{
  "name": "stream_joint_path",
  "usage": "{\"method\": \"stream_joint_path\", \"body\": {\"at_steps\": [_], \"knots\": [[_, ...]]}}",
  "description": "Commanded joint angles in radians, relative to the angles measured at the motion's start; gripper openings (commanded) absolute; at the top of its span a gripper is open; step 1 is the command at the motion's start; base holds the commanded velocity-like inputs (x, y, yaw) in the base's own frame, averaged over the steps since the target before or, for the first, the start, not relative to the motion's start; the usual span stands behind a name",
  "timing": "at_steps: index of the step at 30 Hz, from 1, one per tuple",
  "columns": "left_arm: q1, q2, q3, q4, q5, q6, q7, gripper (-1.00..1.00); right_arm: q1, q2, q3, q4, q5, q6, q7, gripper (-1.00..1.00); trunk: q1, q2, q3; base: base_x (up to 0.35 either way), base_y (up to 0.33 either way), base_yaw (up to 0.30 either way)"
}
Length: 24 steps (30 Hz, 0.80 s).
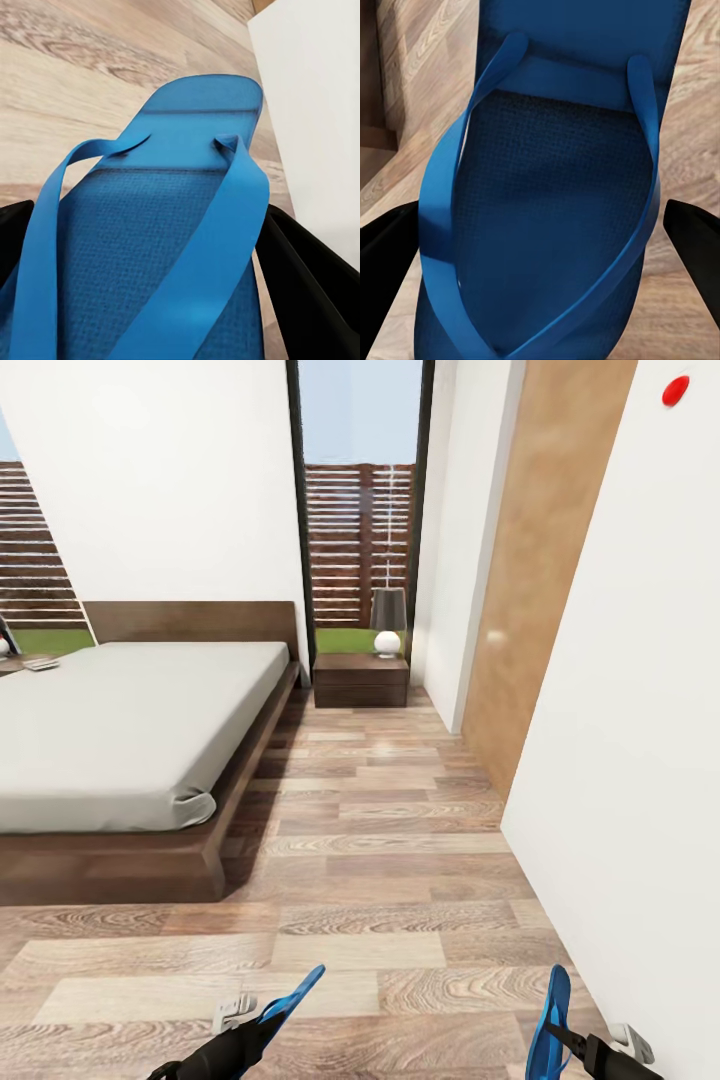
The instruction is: In the bedroom, move the book from the bed onto either nightstand, and place the two sandals side by side next to the bed.
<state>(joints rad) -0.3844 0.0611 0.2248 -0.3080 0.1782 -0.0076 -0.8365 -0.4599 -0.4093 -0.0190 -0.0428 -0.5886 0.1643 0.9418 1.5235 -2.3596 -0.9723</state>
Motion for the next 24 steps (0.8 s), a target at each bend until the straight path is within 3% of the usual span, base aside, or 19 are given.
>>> {"method": "stream_joint_path", "body": {"at_steps": [1,24], "knots": [[-0.001,0.0,0.001,0.001,0.003,-0.002,-0.003,-1.0,0.0,0.0,-0.002,0.0,-0.005,0.011,0.003,-1.0,0.0,0.0,-0.001,0.065,0.0,0.0],[-0.001,0.0,0.001,0.001,0.003,-0.002,-0.003,-1.0,0.0,0.001,-0.002,0.001,-0.005,0.011,0.003,-1.0,0.0,0.0,-0.001,0.291,0.0,0.0]]}}
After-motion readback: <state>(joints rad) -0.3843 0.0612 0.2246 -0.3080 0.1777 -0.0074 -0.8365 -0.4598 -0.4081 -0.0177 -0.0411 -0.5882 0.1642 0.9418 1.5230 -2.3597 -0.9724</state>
